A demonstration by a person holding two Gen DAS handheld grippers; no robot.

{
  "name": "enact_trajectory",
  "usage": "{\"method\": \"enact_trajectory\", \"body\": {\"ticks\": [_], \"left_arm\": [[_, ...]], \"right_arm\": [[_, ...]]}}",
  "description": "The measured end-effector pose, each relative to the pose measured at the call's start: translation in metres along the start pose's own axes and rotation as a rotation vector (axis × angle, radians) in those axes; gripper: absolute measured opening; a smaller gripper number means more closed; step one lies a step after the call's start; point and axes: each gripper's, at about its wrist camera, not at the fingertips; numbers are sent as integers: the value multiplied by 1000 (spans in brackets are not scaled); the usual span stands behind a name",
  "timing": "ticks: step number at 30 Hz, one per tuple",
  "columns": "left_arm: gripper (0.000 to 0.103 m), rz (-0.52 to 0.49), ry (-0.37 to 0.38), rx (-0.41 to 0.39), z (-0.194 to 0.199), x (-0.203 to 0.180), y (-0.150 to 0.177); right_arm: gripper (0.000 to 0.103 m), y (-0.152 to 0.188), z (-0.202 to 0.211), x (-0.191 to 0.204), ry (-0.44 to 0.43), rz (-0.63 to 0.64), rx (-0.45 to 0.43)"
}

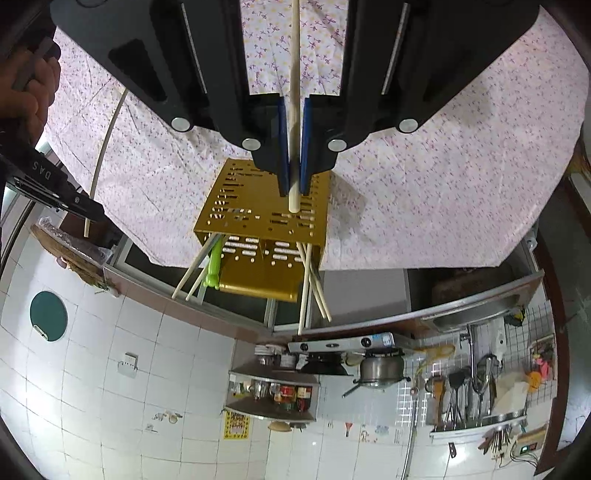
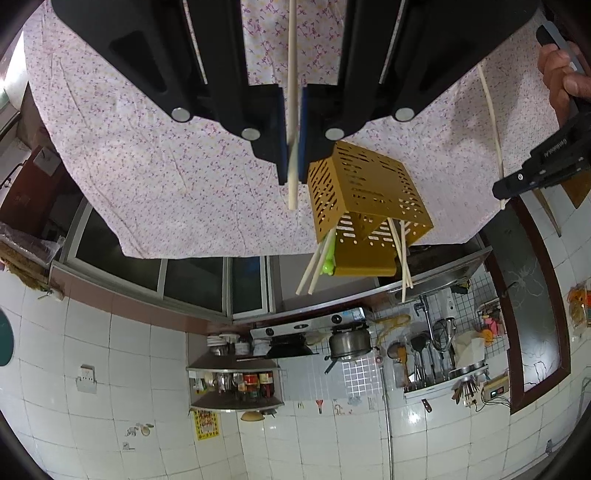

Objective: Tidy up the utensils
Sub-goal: 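Lift both chopsticks and carry them above the yellow caddy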

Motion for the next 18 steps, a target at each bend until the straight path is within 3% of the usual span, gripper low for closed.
{"method": "enact_trajectory", "body": {"ticks": [18], "left_arm": [[4, -11, -11, -83, 33, 6, -23]], "right_arm": [[6, -11, 38, 7, -3, 28, -70]]}}
Point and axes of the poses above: each gripper's, at about its wrist camera, not at the fingertips, and z roughly against the way its jaws point, x to its left, y to its underside, and after that the axes turned 3 degrees about -x, right-handed
